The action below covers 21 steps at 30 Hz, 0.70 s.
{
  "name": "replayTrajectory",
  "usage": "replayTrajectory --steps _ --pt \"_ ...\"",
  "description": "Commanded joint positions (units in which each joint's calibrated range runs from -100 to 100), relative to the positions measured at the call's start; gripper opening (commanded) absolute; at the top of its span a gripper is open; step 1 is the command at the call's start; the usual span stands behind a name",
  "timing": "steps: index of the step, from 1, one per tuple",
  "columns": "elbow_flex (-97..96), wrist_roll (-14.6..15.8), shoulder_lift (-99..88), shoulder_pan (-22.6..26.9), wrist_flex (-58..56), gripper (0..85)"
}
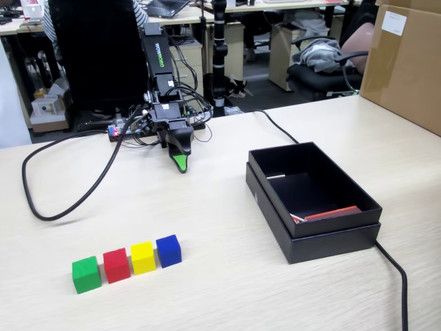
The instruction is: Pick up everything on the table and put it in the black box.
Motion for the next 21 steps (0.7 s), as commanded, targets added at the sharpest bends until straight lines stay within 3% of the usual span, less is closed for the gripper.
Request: replayTrajectory --steps 1,7,14,21 --pt "-0.40 -0.63 0.00 0.05 -2.23 47.2" --pt "15.73 -1.32 5.74 -0.44 -15.71 47.1" --pt "54.26 -1.42 35.46 -4.54 -38.43 47.1" --pt "84.18 -7.23 61.04 -10.70 -46.55 46.5"
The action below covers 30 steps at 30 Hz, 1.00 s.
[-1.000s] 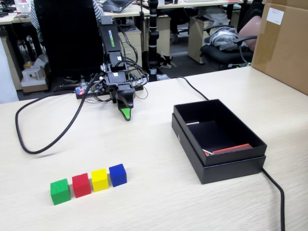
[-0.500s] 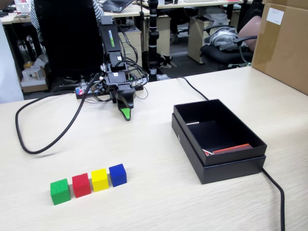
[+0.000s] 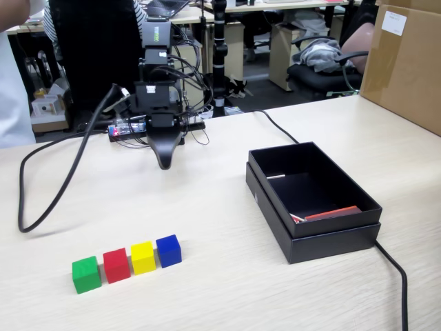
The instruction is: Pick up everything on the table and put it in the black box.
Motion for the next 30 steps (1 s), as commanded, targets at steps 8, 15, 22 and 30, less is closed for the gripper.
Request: replayTrajectory --steps 8,15,22,30 --pt "56.12 -7.67 41.41 -6.98 -15.24 44.5" --pt "86.77 -10.65 70.10 -8.89 -18.96 43.2" --pt "93.66 -11.67 84.10 -8.79 -11.70 43.4" --pt "95.29 -12.01 90.29 -7.86 -8.33 43.4"
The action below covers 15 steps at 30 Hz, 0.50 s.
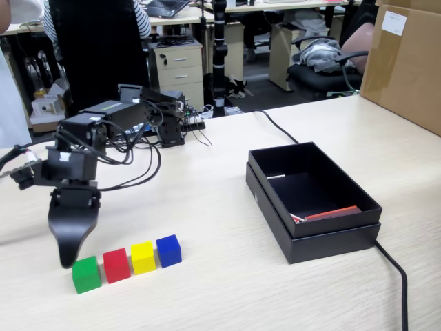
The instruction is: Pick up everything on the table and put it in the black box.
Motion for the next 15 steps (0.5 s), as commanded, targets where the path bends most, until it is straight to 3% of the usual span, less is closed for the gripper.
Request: replayTrajectory --steps 1,15 --pt "6.11 -0.59 -0.88 0.54 2.90 43.4" --pt "5.74 -0.15 1.75 0.78 2.90 43.1"
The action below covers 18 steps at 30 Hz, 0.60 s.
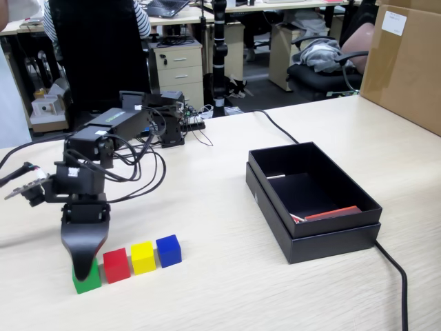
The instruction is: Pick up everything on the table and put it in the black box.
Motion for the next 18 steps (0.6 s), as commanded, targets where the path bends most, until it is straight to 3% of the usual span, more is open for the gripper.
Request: replayTrajectory --steps 1,4,6,12,18 --pt "5.74 -0.15 -1.27 0.24 2.90 42.4" --pt "5.74 -0.10 -0.81 0.29 2.90 36.7" --pt "6.92 0.88 0.80 0.39 2.90 1.3" --pt "6.11 1.03 -1.73 -0.24 2.90 0.9" --pt "-9.40 3.08 -31.90 -1.17 1.86 0.9"
